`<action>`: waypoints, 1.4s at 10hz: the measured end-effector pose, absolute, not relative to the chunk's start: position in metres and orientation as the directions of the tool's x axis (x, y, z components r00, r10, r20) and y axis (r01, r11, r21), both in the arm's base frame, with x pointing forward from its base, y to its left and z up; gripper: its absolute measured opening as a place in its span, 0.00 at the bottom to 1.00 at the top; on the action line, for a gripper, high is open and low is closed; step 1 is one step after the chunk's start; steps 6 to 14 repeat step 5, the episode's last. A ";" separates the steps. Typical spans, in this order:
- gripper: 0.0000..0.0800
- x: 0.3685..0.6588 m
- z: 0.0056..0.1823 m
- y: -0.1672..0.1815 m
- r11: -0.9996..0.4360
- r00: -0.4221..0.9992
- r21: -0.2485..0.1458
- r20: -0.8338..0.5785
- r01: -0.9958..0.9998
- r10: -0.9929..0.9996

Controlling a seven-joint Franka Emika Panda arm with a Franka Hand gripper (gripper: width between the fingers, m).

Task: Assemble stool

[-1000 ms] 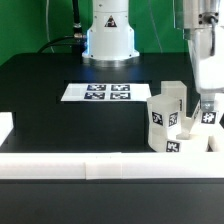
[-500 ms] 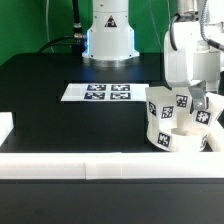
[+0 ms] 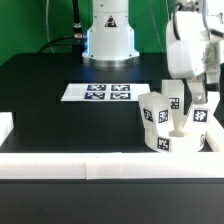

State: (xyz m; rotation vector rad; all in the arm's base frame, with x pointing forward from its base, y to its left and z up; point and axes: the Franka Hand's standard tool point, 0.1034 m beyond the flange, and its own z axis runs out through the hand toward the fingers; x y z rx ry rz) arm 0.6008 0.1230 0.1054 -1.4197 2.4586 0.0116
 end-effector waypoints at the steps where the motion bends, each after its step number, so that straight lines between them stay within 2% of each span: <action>1: 0.80 0.602 0.117 0.125 0.501 -0.451 -0.149 -0.275 -0.852 -0.849; 3: 0.81 0.600 0.109 0.124 0.500 -0.453 -0.145 -0.265 -0.854 -0.851; 14: 0.81 0.600 0.109 0.124 0.499 -0.453 -0.145 -0.265 -0.854 -0.851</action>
Offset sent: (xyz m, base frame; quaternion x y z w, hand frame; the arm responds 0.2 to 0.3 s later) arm 0.0000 0.0000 0.0000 0.0000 0.0000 0.0000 1.0000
